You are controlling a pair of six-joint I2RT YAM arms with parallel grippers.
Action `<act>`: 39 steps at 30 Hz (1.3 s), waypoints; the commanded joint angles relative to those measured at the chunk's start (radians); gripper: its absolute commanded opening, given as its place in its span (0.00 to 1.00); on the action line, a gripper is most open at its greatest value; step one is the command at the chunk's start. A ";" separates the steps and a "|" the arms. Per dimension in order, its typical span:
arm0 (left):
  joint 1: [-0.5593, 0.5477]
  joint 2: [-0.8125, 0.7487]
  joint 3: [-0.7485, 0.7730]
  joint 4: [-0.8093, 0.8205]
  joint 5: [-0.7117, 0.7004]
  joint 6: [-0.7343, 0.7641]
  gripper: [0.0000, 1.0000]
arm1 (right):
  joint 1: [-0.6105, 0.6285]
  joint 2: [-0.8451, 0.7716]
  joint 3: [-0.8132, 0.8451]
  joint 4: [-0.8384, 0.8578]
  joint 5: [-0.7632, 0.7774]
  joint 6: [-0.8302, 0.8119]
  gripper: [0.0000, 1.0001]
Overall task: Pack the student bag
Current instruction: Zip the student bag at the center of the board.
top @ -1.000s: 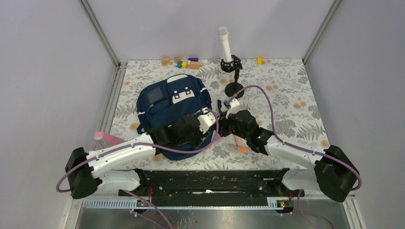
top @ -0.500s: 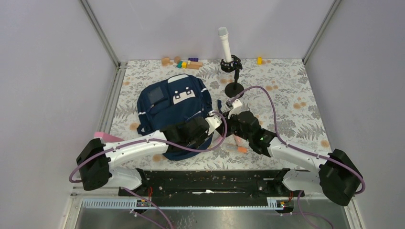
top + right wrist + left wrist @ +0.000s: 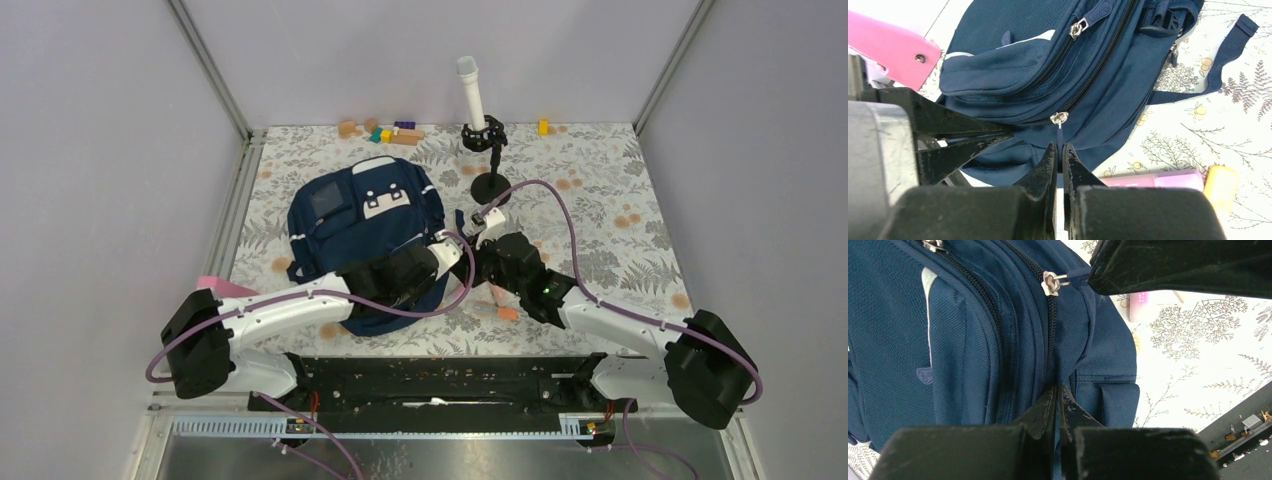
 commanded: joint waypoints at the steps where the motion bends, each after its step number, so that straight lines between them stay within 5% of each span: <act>1: 0.014 -0.034 0.004 -0.036 -0.090 0.006 0.00 | 0.008 0.023 0.045 0.010 0.093 -0.031 0.00; 13: 0.014 -0.083 -0.046 -0.090 -0.101 -0.028 0.00 | -0.040 0.123 0.148 -0.005 0.129 -0.076 0.00; 39: 0.014 -0.127 -0.060 -0.127 -0.116 -0.065 0.00 | -0.156 0.493 0.449 0.004 -0.112 -0.120 0.00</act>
